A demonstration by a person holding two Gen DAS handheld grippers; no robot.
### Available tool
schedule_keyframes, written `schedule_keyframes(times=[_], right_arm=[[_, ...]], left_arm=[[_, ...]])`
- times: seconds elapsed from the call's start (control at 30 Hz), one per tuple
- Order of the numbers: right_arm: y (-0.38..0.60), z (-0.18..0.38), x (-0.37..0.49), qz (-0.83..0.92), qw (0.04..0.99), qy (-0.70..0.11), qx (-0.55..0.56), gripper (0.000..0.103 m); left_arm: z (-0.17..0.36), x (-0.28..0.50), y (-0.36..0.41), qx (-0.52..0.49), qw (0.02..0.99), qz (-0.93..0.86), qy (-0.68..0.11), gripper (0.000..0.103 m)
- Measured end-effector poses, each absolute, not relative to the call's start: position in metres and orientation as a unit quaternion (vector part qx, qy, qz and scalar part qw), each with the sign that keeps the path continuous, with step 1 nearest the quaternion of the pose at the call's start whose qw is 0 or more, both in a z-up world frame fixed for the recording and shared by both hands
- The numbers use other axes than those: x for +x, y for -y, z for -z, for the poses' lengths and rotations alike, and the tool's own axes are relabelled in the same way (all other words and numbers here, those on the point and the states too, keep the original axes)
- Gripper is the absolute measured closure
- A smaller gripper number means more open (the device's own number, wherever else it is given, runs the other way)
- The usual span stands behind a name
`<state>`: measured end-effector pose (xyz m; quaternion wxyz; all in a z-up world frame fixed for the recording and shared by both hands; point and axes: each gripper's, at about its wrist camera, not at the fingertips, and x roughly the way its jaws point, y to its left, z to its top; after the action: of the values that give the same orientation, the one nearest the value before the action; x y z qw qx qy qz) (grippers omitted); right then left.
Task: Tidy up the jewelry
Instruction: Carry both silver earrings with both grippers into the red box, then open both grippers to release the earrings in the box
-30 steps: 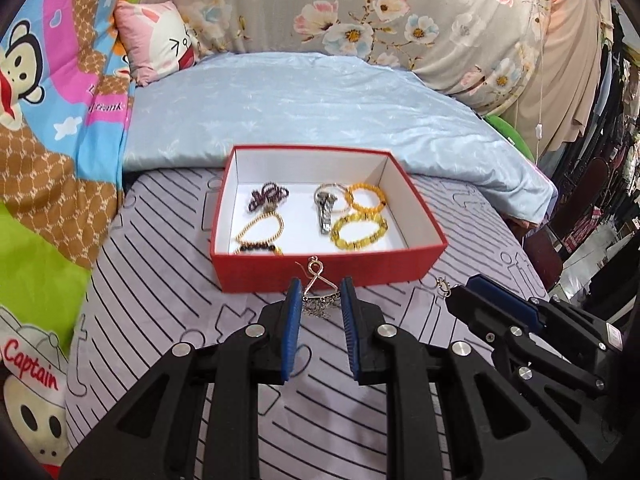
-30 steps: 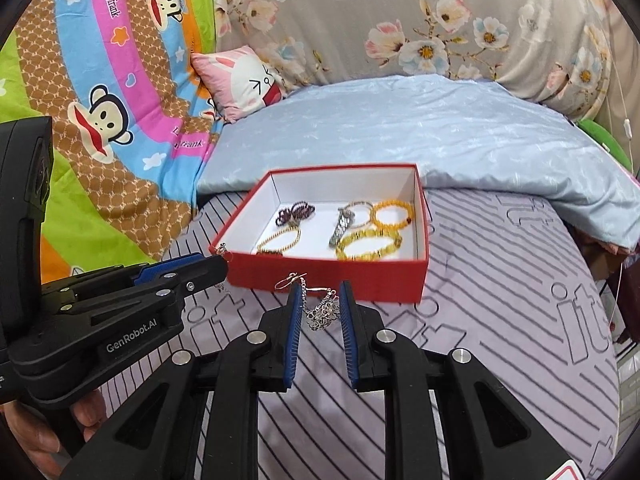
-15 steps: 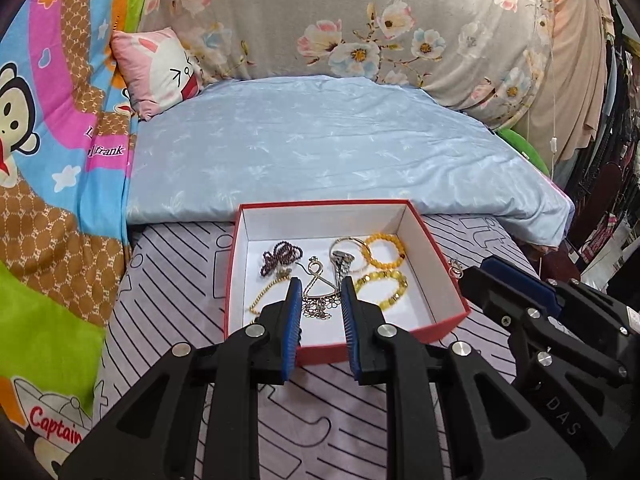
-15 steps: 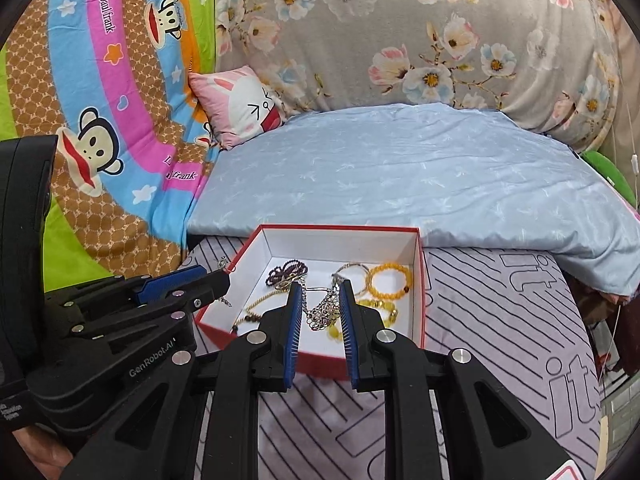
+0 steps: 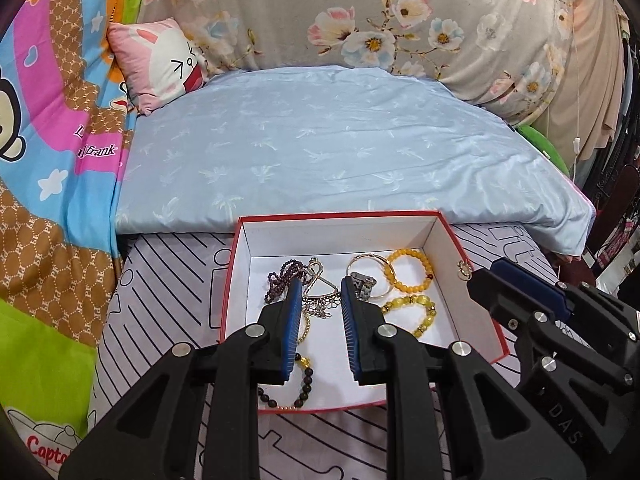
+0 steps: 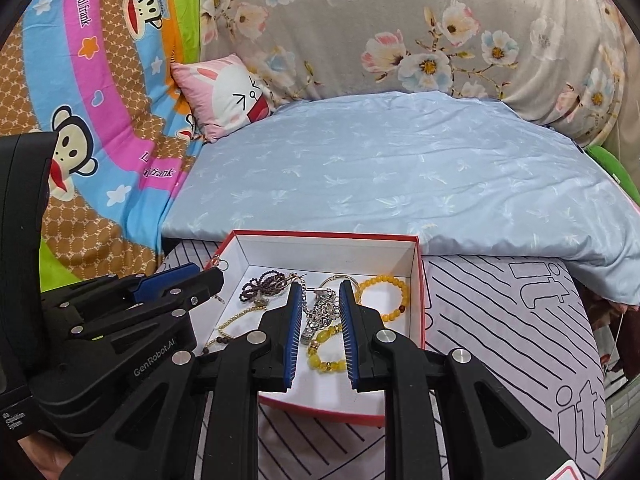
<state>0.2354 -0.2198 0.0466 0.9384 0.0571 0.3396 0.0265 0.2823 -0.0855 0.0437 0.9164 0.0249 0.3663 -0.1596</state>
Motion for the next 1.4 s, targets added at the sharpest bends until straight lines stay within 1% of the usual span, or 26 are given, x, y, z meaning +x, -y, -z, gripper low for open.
schedule_keyframes(times=[0.77,1.4], right_arm=[[0.222,-0.002,0.278,-0.015,0.924,-0.378,0.055,0.085],[0.216,0.009,0.287,-0.013,0.919,-0.390,0.050,0.085]], left_arm=[[-0.002,0.319,0.102,0.039,0.904,0.152,-0.399,0.084],[0.006,0.324,0.109,0.049,0.903,0.147,-0.402,0.084]])
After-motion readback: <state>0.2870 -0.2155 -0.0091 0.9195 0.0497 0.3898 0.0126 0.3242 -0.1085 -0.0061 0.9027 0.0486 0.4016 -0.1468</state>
